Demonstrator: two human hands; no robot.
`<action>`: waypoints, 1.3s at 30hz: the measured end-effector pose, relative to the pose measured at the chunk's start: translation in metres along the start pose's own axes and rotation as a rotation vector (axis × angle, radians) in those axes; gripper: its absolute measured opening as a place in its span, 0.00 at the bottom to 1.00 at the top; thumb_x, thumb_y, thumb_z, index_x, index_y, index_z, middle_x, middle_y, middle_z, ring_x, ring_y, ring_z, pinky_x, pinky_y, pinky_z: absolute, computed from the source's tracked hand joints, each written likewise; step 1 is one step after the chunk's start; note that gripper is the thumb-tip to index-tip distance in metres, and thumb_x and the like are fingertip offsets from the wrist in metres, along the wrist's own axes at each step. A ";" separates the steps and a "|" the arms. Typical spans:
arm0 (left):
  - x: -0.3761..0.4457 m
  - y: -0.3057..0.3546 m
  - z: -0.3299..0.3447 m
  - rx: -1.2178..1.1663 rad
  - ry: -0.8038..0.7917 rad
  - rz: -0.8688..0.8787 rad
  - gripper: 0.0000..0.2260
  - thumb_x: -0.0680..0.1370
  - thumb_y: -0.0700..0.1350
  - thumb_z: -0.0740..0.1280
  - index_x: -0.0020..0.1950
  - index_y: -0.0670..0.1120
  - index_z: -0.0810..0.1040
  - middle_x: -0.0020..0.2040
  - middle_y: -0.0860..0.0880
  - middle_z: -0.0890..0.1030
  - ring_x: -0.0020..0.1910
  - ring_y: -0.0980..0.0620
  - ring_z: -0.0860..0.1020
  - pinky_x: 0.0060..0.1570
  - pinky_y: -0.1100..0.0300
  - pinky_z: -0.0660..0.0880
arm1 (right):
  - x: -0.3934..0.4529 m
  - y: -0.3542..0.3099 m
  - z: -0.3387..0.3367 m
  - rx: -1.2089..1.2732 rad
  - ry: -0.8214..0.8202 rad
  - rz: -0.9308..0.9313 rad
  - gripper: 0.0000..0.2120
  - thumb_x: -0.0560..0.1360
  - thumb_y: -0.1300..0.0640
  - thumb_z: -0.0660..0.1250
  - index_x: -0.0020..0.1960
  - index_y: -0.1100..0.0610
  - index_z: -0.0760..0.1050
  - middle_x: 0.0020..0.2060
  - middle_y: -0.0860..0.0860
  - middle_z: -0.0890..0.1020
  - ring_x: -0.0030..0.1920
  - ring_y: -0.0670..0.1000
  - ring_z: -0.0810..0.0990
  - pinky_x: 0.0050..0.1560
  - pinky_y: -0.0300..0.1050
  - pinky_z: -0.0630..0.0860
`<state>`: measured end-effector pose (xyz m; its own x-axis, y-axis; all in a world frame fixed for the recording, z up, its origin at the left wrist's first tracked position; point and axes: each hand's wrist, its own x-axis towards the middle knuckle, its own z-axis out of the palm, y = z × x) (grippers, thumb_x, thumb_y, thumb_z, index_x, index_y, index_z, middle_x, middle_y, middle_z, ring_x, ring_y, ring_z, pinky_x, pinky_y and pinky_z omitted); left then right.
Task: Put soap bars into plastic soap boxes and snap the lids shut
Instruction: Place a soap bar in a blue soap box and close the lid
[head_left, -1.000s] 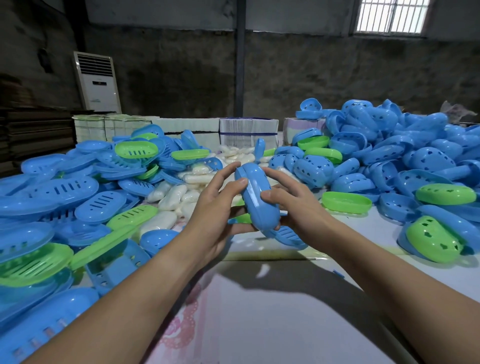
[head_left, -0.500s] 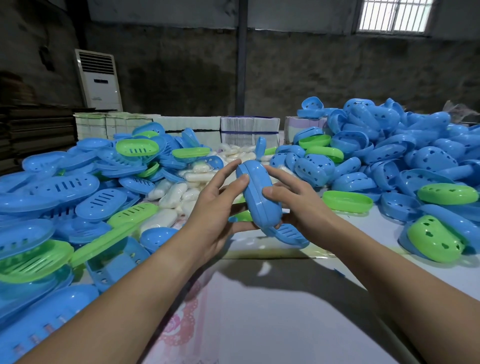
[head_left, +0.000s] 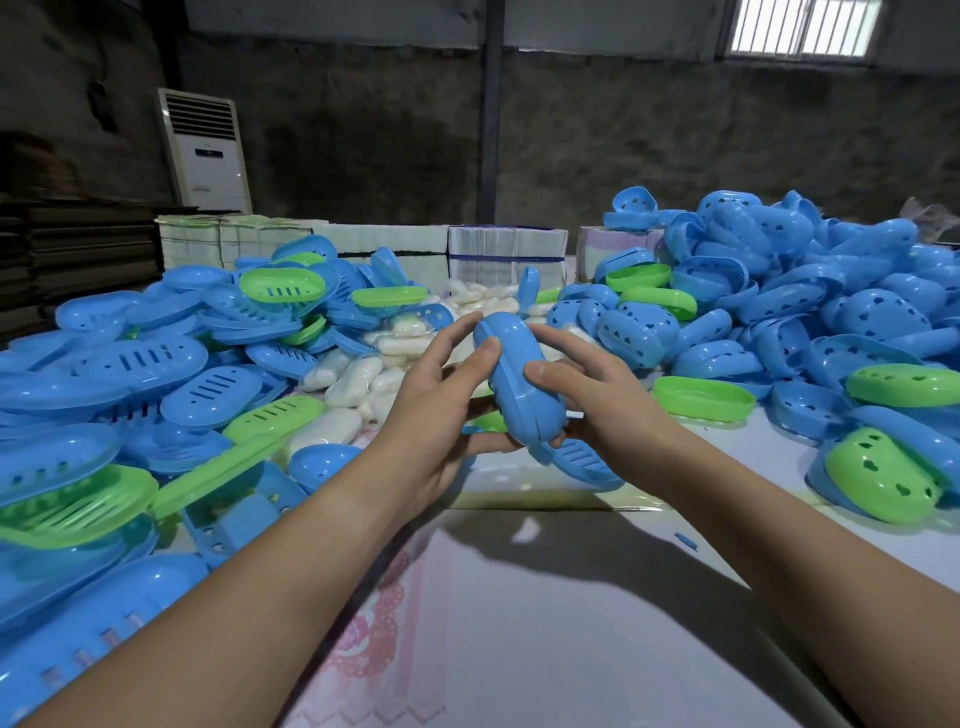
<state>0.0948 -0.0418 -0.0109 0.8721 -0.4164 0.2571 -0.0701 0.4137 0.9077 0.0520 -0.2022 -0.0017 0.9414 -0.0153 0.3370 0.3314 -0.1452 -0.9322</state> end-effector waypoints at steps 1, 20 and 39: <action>0.000 0.000 -0.001 0.005 0.003 0.005 0.14 0.82 0.48 0.67 0.68 0.57 0.76 0.46 0.56 0.86 0.44 0.49 0.87 0.38 0.47 0.83 | 0.000 0.000 0.002 -0.011 0.017 -0.005 0.22 0.71 0.47 0.69 0.65 0.41 0.76 0.52 0.64 0.80 0.41 0.49 0.82 0.33 0.42 0.75; 0.000 0.003 -0.004 -0.100 -0.008 -0.036 0.21 0.80 0.46 0.68 0.72 0.56 0.74 0.50 0.52 0.87 0.50 0.46 0.87 0.47 0.40 0.84 | -0.001 0.001 0.009 -0.029 0.070 -0.002 0.26 0.70 0.43 0.71 0.68 0.43 0.74 0.47 0.53 0.83 0.43 0.48 0.85 0.36 0.37 0.76; -0.005 0.000 -0.003 -0.059 -0.019 0.030 0.38 0.65 0.41 0.77 0.74 0.55 0.72 0.68 0.41 0.77 0.58 0.42 0.84 0.44 0.45 0.84 | -0.001 0.002 0.008 0.030 0.003 -0.037 0.19 0.79 0.49 0.66 0.70 0.46 0.73 0.58 0.67 0.78 0.47 0.55 0.82 0.47 0.53 0.77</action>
<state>0.0921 -0.0374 -0.0135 0.8607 -0.4180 0.2908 -0.0672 0.4728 0.8786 0.0523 -0.1950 -0.0048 0.9281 -0.0135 0.3721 0.3682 -0.1157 -0.9225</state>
